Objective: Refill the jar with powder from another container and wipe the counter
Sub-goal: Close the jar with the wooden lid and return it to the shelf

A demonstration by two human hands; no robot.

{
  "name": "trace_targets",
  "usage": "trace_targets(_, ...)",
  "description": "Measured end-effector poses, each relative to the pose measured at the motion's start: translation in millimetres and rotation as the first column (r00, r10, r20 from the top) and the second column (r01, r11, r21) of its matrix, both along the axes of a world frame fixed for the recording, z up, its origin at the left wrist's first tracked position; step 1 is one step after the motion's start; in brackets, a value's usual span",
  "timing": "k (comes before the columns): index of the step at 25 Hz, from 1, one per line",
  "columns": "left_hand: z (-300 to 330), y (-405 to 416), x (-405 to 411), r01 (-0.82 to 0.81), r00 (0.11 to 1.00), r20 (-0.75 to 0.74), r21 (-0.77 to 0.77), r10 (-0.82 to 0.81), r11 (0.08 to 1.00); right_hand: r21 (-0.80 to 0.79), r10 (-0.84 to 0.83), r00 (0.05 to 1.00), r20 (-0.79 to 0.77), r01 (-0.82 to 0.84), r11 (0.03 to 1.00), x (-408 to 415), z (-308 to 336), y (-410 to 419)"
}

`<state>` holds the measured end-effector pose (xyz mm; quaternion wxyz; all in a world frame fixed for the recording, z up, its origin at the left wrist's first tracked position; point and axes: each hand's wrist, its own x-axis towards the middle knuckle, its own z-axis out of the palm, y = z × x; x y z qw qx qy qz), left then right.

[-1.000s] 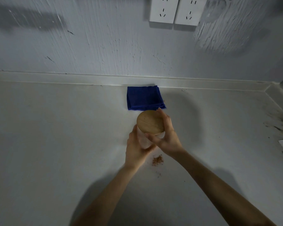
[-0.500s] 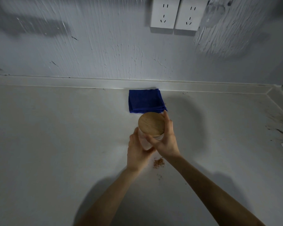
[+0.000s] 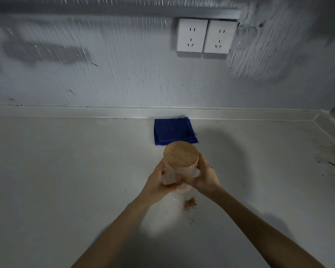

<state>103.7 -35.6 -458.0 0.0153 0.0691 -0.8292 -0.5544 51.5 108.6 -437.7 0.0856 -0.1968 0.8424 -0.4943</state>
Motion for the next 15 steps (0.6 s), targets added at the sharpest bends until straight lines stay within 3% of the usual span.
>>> trace_targets(9,120,-21,-11,0.115,0.953,-0.286,0.045,-0.098,0.992,-0.225,0.059,0.979,-0.198,-0.104,0.969,-19,122,10)
trace_targets(15,219,-21,-19,0.154,0.871,-0.474,0.006,-0.132,0.988,-0.213,0.076,0.924,-0.375,-0.165,0.963,-19,231,15)
